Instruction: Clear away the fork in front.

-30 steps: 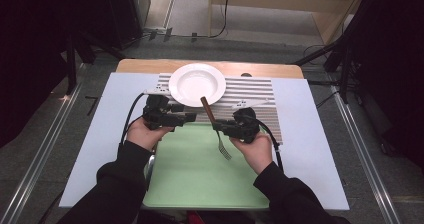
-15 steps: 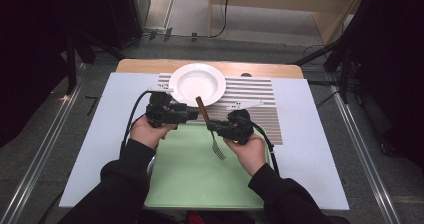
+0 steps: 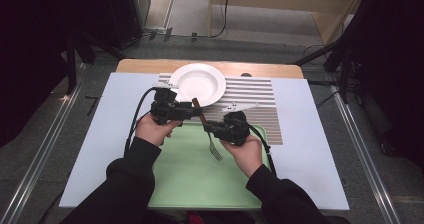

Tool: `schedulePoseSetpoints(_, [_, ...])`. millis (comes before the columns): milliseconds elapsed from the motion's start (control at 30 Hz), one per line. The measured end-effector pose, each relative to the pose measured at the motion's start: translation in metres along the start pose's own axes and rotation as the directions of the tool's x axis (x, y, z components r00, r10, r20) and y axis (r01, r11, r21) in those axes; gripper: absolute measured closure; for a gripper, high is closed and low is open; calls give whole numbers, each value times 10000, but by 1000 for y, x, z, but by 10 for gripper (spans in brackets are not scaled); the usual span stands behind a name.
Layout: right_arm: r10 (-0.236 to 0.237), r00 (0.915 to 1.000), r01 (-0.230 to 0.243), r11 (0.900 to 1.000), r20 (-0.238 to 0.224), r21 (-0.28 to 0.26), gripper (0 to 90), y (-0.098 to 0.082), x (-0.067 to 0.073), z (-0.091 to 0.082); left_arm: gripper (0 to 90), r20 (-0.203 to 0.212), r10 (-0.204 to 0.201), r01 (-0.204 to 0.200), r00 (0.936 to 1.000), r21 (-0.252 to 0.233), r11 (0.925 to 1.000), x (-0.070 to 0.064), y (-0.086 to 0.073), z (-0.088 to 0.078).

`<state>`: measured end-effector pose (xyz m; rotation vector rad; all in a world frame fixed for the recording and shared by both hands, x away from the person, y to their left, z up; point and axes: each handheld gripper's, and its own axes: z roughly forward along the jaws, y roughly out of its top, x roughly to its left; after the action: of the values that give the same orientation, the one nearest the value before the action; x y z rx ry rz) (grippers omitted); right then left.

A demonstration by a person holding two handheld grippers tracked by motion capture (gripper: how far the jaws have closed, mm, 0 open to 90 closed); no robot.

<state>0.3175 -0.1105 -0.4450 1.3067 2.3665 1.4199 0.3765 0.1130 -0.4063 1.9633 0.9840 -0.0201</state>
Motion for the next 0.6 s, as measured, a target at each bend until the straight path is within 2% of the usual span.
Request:
schedulePoseSetpoints(200, [-68, 10000, 68, 10000, -64, 11, 756, -1, 4, 2, 470, -23, -339, 340, 9994, 248, 9991, 0, 2, 0])
schedulePoseSetpoints(367, [-180, 9998, 180, 9998, -43, -31, 756, -1, 7, 4, 498, -139, -367, 370, 9992, 234, 9990, 0, 1, 0])
schedulePoseSetpoints(400, [-183, 9998, 183, 9998, -38, -8, 756, -1, 7, 5, 530, -105, -395, 396, 9992, 192, 9990, 0, 1, 0])
schedulePoseSetpoints(533, [-173, 9998, 174, 9998, -87, 29, 756, -1, 9, 7, 562, -164, -261, 266, 9995, 308, 9992, -1, 1, 0])
schedulePoseSetpoints(600, [-228, 9997, 228, 9997, -120, 0, 756, -1, 10, 8, 563, -69, -346, 348, 9994, 319, 9989, 0, 1, 0])
